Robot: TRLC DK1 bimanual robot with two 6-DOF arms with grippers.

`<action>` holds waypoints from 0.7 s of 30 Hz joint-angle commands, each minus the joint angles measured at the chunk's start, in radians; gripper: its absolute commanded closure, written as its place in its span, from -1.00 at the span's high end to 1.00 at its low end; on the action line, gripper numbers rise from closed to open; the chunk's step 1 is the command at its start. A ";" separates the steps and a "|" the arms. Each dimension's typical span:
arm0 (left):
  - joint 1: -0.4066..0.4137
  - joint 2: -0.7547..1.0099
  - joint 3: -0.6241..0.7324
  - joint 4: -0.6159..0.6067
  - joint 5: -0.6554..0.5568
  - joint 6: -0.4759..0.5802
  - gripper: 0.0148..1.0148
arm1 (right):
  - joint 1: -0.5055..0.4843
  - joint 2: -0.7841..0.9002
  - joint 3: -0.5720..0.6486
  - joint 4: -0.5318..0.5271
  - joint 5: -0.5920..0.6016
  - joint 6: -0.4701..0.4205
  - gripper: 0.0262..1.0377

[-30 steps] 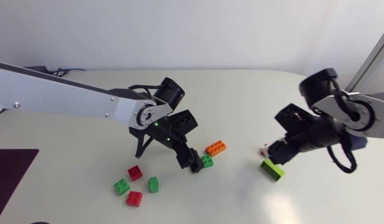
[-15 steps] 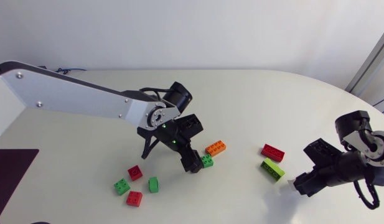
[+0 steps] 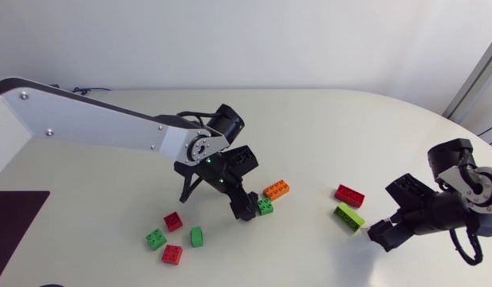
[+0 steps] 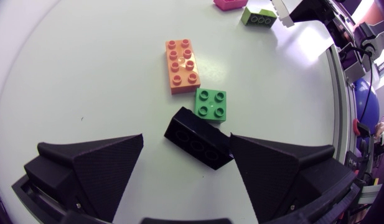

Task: Sort duplo bricks by size, large to the right and small to the left

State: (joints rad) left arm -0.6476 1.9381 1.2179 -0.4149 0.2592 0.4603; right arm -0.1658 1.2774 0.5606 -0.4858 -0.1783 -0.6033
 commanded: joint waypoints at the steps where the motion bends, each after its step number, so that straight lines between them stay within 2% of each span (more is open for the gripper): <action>1: -0.024 -0.024 0.046 -0.007 0.026 0.009 0.89 | 0.043 0.025 -0.007 0.021 -0.016 0.002 0.92; 5: -0.090 0.013 0.154 -0.009 0.089 -0.023 0.89 | 0.124 -0.030 0.005 0.004 -0.035 0.031 0.92; 8: -0.133 0.105 0.301 -0.064 0.133 -0.063 0.89 | 0.167 -0.041 0.007 0.000 -0.043 0.037 0.92; 14: -0.190 0.288 0.558 -0.153 0.206 -0.149 0.89 | 0.164 -0.073 -0.004 0.001 -0.076 0.037 0.92; 21: -0.222 0.398 0.761 -0.283 0.288 -0.198 0.89 | 0.141 -0.110 -0.025 0.009 -0.090 0.028 0.92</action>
State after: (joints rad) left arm -0.8585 2.2967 1.9064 -0.6739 0.5217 0.2947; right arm -0.0147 1.1763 0.5606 -0.4721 -0.2619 -0.5804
